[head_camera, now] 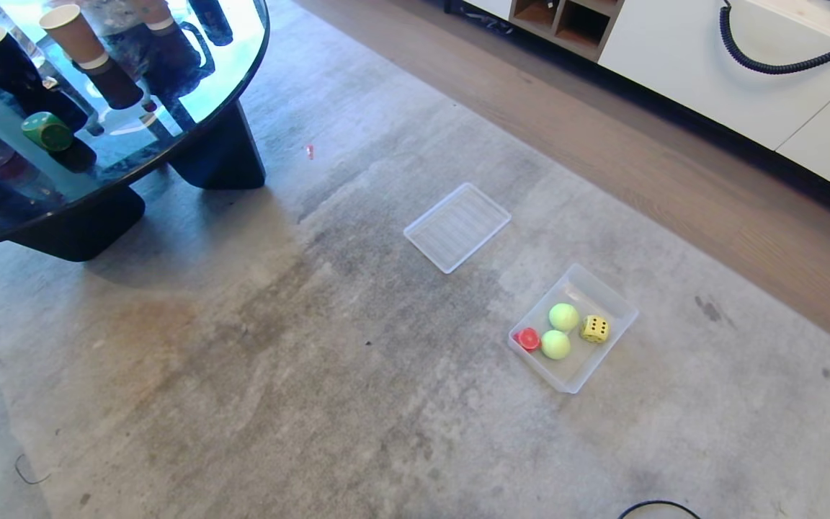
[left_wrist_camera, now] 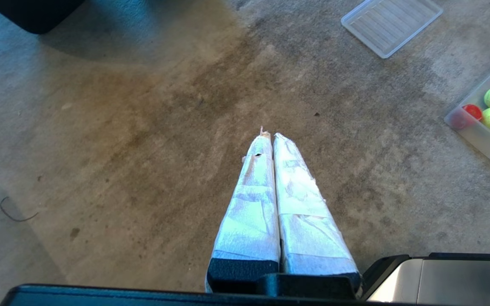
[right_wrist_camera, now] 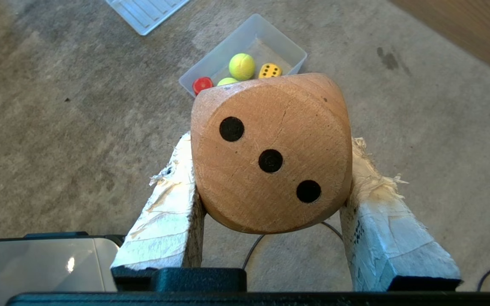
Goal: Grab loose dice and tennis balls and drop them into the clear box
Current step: Put the toys in the box
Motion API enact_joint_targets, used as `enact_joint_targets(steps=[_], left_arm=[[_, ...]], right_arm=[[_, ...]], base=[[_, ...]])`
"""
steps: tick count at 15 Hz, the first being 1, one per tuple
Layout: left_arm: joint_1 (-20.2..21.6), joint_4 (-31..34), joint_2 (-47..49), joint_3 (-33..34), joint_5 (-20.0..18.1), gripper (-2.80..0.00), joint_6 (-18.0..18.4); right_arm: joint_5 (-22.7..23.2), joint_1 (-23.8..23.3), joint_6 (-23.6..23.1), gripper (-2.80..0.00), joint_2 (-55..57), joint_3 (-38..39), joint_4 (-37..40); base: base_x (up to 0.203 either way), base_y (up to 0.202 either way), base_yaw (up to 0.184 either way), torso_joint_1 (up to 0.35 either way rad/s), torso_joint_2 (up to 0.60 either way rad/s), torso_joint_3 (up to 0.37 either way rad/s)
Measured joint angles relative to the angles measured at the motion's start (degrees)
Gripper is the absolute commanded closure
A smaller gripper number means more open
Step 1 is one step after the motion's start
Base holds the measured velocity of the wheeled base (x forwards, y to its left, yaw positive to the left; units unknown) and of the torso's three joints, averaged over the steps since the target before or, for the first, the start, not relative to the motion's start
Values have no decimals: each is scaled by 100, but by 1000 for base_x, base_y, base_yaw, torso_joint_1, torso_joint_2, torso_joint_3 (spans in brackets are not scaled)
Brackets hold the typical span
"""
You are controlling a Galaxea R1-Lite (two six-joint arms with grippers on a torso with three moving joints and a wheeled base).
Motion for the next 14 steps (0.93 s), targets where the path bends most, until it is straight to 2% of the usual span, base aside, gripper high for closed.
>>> enact_joint_targets(steps=[9,14], left_arm=[[-5,0,0,0,21,0,-26],[-5,5,0,0,26,0,-52]], right_arm=[[2,1,2,0,0,0,0],[2,2,-2,0,0,0,2]], base=[[0,0,0,0,0,0],[0,0,0,2,4,-167]])
